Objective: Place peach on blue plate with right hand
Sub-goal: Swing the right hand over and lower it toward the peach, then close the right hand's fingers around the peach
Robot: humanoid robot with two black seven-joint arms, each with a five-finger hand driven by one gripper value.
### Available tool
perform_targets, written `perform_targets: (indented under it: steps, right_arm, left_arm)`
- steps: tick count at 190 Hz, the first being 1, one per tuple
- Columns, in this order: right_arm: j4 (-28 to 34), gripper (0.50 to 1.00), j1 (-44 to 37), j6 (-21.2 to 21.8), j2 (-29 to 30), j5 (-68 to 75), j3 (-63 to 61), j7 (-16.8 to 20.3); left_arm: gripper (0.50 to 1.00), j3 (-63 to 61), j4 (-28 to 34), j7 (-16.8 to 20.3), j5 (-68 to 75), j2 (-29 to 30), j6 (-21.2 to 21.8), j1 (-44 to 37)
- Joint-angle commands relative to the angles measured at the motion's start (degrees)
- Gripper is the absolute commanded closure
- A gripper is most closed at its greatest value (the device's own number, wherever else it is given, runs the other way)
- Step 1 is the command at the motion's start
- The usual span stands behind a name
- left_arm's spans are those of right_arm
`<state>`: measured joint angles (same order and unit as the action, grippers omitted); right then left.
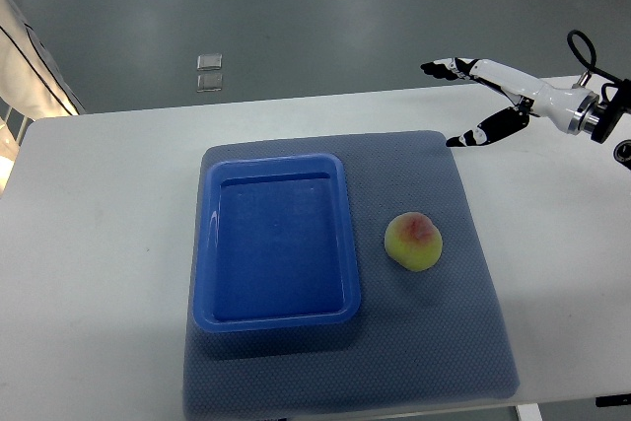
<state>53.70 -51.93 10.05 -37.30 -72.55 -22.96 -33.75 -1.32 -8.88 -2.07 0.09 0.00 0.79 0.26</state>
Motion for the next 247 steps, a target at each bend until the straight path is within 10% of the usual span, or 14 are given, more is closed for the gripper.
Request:
perform_targets:
  steps: [1,72,247]
  right_arm:
    - [1.4,0.57,-3.2,3.0,-1.6,-6.4,1.5,0.1]
    - [16.3,0.572,-12.7,10.2,-6.3,-29.4,13.3,-0.4]
    - [18.5,0.572,-8.2,9.6,0.4,-32.1,15.5,0.2]
  left_arm:
    - [0.5,0.0,0.0,0.0,0.0,0.0,0.0,0.0]
    - [0.5,0.0,0.0,0.0,0.0,0.0,0.0,0.0]
    - [0.5,-0.1,0.0,0.1,0.0,0.0,0.0,0.0]
